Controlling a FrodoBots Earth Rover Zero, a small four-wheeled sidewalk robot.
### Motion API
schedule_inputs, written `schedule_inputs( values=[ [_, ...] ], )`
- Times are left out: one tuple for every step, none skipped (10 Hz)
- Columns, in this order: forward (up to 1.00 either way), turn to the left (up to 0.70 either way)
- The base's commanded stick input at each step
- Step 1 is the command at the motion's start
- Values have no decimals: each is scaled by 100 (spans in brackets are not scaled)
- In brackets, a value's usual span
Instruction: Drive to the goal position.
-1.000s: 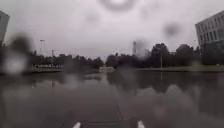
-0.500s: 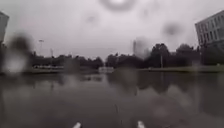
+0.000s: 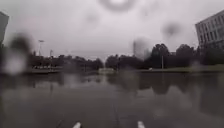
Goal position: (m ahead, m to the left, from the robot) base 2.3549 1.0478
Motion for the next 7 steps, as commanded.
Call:
schedule_inputs(
  values=[
    [70, 1],
    [70, 1],
    [70, 1],
    [70, 1],
    [70, 1],
    [70, 1],
    [70, 1]
  ],
)
